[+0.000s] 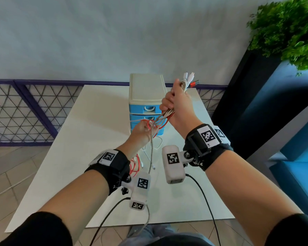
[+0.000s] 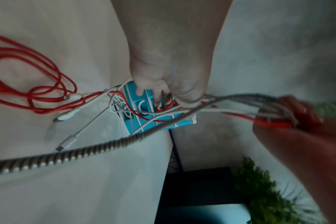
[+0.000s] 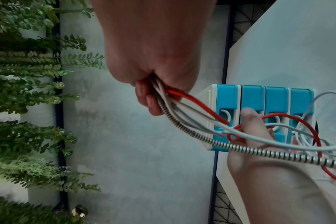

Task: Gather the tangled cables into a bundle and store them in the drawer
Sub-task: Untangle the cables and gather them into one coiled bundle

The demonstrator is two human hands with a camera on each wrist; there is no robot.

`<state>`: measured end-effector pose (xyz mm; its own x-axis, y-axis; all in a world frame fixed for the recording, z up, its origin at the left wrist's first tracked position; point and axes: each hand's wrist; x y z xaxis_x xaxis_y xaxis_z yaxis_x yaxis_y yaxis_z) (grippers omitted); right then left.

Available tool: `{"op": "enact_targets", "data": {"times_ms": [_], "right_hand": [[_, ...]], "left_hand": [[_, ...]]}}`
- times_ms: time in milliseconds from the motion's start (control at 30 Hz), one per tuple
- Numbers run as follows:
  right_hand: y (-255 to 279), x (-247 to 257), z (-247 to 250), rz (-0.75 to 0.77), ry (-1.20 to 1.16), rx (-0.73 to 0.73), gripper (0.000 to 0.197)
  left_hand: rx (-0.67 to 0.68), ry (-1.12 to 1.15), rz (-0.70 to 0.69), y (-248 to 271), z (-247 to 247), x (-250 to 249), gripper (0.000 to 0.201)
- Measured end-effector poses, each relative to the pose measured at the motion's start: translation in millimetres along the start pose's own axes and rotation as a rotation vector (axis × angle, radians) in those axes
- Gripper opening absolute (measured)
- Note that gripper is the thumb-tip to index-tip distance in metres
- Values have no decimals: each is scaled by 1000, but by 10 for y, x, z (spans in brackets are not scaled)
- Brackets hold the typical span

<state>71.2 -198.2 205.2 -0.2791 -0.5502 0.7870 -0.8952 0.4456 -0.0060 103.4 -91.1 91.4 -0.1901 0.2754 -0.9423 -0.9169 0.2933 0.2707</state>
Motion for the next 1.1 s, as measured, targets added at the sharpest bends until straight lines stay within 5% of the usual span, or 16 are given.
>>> {"op": "enact_targets", "data": {"times_ms": [67, 267, 367, 500, 600, 733, 967, 1100], "right_hand": [[-4, 17, -17, 9, 23, 12, 39], [-154, 189, 94, 154, 101, -84, 34], [-224, 224, 225, 187, 116, -151, 32], [-278, 230, 367, 211, 167, -225, 31], [-311, 209, 447, 205, 211, -269, 30], [-335, 189, 491, 215, 255, -298, 30], [-297, 107, 378, 181, 219, -284, 28], [-201, 77, 241, 136, 170, -249, 30]], "left_hand": [[-35, -116, -88, 1, -16, 39, 8], [81, -803, -237, 116, 143, 385, 48], [-24, -1027, -327, 211, 356, 543, 70], [-127, -914, -800, 213, 613, 717, 54], [-145, -522, -736, 250, 665, 718, 42], [-267, -172, -454, 315, 713, 490, 13], [1, -543, -332, 236, 466, 330, 9], [21, -724, -244, 201, 239, 315, 16]]}}
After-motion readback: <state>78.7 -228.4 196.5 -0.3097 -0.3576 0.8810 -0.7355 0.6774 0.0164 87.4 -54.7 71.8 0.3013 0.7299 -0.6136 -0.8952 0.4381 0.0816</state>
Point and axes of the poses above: each hand's wrist, its own y-axis away from the middle knuckle, its own z-axis out of the back of the hand, x = y × z, and after that the axes turned 10 degrees about z, right-handed
